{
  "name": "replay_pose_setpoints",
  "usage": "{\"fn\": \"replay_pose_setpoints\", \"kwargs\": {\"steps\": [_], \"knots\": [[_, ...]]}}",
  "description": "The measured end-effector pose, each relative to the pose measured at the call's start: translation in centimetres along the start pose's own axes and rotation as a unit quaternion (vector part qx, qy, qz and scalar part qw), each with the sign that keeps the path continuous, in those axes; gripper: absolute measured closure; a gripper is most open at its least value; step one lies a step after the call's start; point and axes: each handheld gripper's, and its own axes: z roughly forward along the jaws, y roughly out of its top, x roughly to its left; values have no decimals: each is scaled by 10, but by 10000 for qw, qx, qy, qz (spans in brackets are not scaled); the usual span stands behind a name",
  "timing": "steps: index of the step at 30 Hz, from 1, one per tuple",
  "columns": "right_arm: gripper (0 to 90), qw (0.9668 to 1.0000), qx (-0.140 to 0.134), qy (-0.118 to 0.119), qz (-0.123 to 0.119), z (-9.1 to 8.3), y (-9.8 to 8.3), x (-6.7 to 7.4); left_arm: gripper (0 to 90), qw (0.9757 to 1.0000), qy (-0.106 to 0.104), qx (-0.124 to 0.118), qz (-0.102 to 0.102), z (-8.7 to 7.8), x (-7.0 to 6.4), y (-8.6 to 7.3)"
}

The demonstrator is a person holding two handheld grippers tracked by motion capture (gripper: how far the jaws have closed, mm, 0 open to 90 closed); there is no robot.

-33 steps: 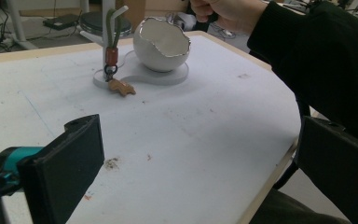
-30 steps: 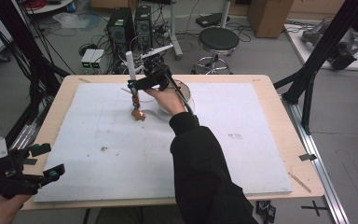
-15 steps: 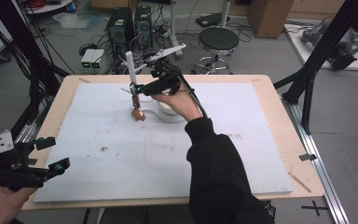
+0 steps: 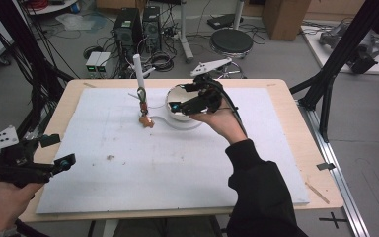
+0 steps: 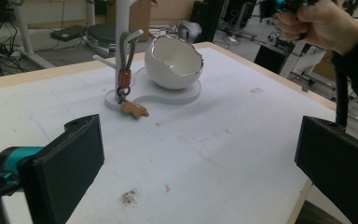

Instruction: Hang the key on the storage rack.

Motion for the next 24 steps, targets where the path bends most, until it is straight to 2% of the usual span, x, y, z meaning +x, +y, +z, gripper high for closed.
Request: {"fn": "replay_pose_setpoints", "kwargs": {"steps": [6,9,11,13,14,15,20,22,24], "knots": [[94,9997,-208,-104,116,-41,-23,1,17,9999,-126,70,-3,15,2,0],[94,9994,-177,-227,180,-59,-34,0,17,9998,-176,81,17,24,1,2],[94,9994,-169,-272,151,-64,-38,0,17,9998,-192,81,27,26,2,3],[94,9991,-161,-338,182,-79,-49,1,17,9997,-214,67,31,31,2,4],[94,9991,-161,-338,182,-79,-49,1,17,9997,-219,70,33,33,3,5],[94,9987,-205,-399,227,-88,-57,1,17,9997,-212,78,30,37,4,5],[94,9963,-450,-625,382,-111,-79,5,17,9997,-222,63,-9,42,7,6],[94,9955,-466,-733,380,-119,-89,8,17,9997,-261,42,6,45,7,7],[94,9953,-464,-744,414,-126,-98,9,17,9996,-281,24,19,46,7,8]]}}
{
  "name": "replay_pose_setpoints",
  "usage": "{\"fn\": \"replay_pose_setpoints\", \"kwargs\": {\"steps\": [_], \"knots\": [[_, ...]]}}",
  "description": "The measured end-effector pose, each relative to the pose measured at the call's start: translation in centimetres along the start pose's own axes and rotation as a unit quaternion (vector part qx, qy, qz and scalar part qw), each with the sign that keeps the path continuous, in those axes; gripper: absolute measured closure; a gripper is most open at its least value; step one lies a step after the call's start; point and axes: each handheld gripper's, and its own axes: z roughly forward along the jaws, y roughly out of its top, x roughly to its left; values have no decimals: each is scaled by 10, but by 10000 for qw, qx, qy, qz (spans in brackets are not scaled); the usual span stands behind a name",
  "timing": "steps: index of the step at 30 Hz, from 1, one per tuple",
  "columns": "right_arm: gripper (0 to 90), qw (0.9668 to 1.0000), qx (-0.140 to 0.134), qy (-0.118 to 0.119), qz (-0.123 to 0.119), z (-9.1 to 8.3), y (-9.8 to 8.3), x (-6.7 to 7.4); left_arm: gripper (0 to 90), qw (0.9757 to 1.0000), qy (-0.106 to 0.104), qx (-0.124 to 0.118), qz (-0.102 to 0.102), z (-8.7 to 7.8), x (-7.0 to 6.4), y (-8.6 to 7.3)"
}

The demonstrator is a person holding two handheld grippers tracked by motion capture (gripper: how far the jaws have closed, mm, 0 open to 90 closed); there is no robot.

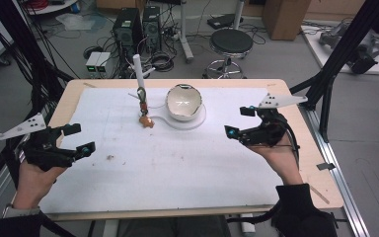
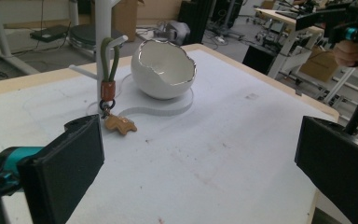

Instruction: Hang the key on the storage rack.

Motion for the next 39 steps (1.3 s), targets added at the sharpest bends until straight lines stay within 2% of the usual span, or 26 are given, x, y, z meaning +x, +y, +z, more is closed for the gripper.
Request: {"fn": "replay_pose_setpoints", "kwargs": {"steps": [2,9,14,17,21,28,34,36,39], "knots": [[94,10000,12,-11,78,-8,-8,-1,17,10000,-25,-16,34,3,-2,2],[94,9998,105,-99,125,-28,-28,-4,17,10000,-50,28,65,8,-4,2],[94,9997,127,-93,208,-34,-36,-6,17,10000,-66,38,55,9,-6,1],[94,9992,237,-120,305,-40,-41,-9,17,9999,-97,69,60,11,-8,1],[94,9993,226,-73,303,-49,-44,-9,17,9999,-116,76,86,11,-10,1],[94,9993,42,-149,343,-71,-46,-9,17,9999,-117,47,104,10,-15,2],[94,9989,-101,-102,451,-89,-46,-8,17,9996,-175,74,188,9,-21,3],[94,9984,-157,-50,543,-94,-45,-7,17,9996,-169,77,199,9,-22,3],[94,9982,-217,-94,543,-97,-43,-6,17,9996,-177,107,209,10,-23,2]]}}
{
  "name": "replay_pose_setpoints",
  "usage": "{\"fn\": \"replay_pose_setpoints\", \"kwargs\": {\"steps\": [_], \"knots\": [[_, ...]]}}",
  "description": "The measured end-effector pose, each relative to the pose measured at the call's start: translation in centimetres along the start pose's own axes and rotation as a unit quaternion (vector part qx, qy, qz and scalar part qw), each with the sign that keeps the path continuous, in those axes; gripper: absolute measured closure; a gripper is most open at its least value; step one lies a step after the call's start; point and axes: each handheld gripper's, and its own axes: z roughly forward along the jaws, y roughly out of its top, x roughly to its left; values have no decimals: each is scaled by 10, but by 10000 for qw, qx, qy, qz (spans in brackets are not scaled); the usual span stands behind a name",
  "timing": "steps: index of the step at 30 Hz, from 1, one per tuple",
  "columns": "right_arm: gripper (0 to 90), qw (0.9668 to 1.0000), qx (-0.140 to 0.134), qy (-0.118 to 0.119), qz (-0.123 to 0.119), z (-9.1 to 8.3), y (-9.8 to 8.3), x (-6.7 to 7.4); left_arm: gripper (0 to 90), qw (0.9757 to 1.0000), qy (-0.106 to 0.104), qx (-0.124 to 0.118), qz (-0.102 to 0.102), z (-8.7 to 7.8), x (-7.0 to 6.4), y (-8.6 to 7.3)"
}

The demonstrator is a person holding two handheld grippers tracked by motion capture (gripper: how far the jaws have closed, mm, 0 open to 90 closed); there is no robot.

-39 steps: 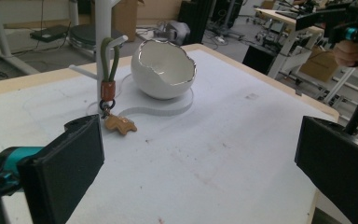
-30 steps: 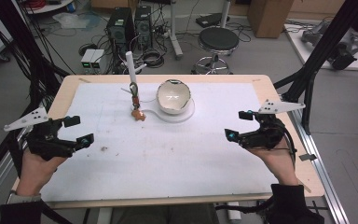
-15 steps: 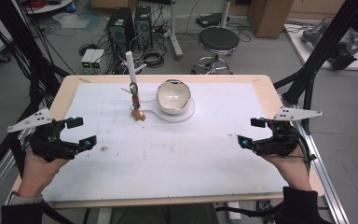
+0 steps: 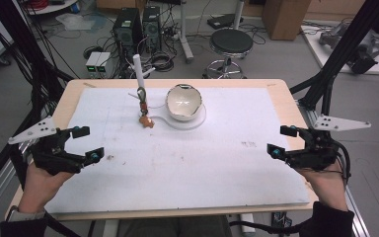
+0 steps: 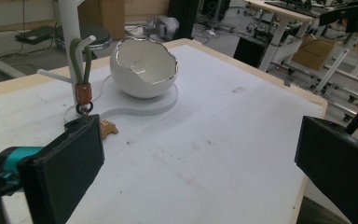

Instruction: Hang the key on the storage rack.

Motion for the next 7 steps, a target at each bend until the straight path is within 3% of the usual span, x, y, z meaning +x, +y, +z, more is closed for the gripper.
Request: {"fn": "replay_pose_setpoints", "kwargs": {"steps": [7], "knots": [[94,10000,-8,-20,8,2,-2,-1,17,10000,53,18,18,-1,-2,0]]}}
